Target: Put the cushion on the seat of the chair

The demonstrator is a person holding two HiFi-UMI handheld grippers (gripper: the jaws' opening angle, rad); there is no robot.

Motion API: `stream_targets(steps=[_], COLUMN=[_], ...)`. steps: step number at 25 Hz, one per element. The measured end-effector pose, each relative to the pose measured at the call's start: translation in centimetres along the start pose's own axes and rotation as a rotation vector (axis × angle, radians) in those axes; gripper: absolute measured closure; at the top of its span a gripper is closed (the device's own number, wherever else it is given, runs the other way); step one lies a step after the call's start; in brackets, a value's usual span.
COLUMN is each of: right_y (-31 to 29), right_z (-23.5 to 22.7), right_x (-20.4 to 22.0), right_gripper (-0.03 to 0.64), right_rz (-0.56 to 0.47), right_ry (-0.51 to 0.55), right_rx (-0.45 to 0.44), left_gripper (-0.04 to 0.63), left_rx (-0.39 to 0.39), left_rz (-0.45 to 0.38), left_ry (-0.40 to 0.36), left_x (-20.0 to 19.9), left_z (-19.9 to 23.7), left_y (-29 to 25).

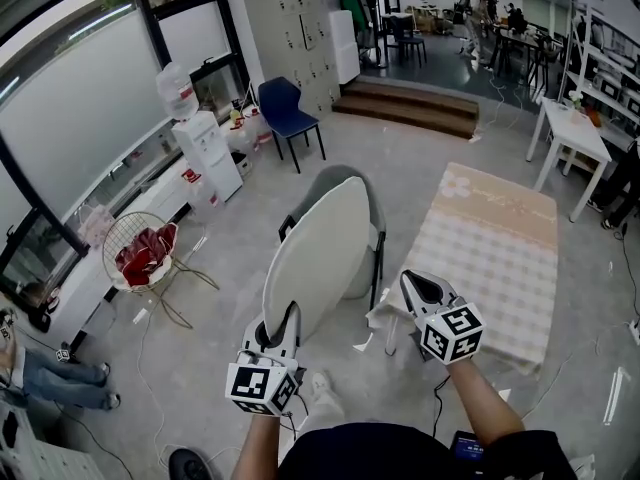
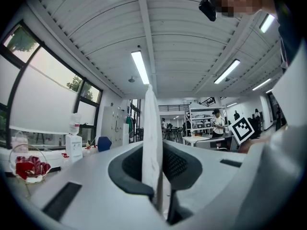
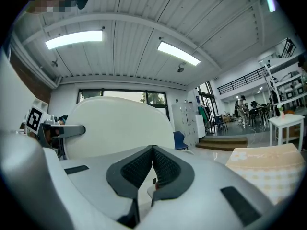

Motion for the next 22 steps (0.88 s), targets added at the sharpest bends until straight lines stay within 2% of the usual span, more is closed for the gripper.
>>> stream_targets(steps=[8,22], right_y=[-1.4,-8.1], right_z=[-0.6,-0.5], right_x=[0.4,0.2], right_gripper=[0.598,0.598], right_rz=[0.017,0.051], right_ry=[0.0,-0.003], right_rx=[-0.001,-0.005], left_gripper=[0.545,0.545], left_rx=[-0.002,-0.037], left_rz=[-0.003,0.02], left_ry=[-0.01,0.01], left_x=[0.3,1.7], left_z=[0.5,6.4], left_y=[-1.0,-4.2])
Point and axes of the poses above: the fingertips, and each gripper's own axes: y backward along the fingers, z to its left, x out of its underside, the point moved 3 cm from there along y, backward along the fingers, and after that the axes turned 4 degrees about -y, right-handed, at the moved point
